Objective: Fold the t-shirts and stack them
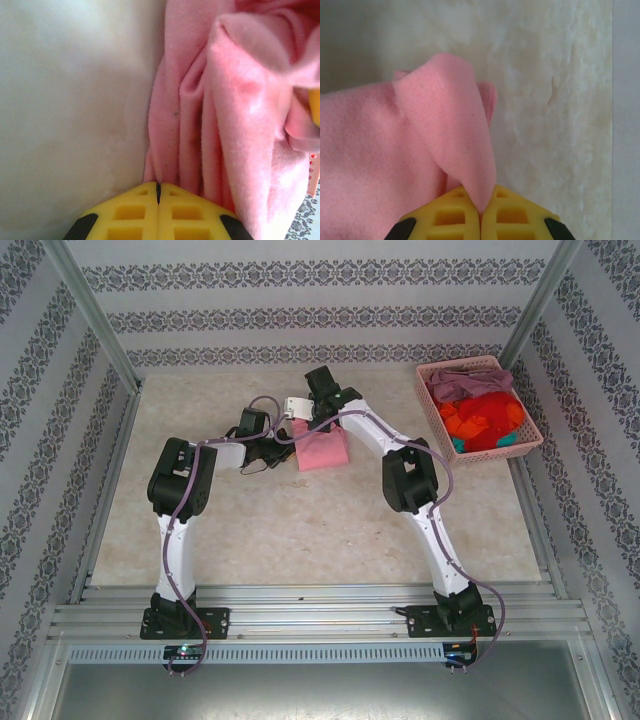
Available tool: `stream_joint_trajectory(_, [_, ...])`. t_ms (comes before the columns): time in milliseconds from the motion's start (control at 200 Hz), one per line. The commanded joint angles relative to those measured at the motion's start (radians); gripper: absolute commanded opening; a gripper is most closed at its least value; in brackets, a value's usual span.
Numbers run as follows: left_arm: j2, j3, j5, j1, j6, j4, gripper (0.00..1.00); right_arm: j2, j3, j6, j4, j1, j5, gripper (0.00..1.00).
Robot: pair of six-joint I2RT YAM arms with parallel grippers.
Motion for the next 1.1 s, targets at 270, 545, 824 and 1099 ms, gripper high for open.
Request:
stream_joint_trajectory(270, [-0.013,-0.100,-0.133,0.049,0.028,-0.155,0.01,-0.103,-0.097,0.123,0.182,-0.016,0.006,0.68])
stream_joint_trajectory(545, [-0.106,-0.177,-0.135,0.052,-0.033,-0.088,0.15,-0.349,-0.468,0.440,0.477,-0.045,-0.029,0.79])
stream_joint_trajectory(824, [-0.222,-0.235,-0.176,0.056,-0.034,-0.063,0.32,-0.445,-0.625,1.079,0.452,-0.110,-0.151,0.84])
stream_joint_trajectory(1099, [-0.256,-0.241,-0.193,0.044,0.010,0.013,0.79,-0.329,-0.574,1.453,0.380,-0.179,-0.329,0.81])
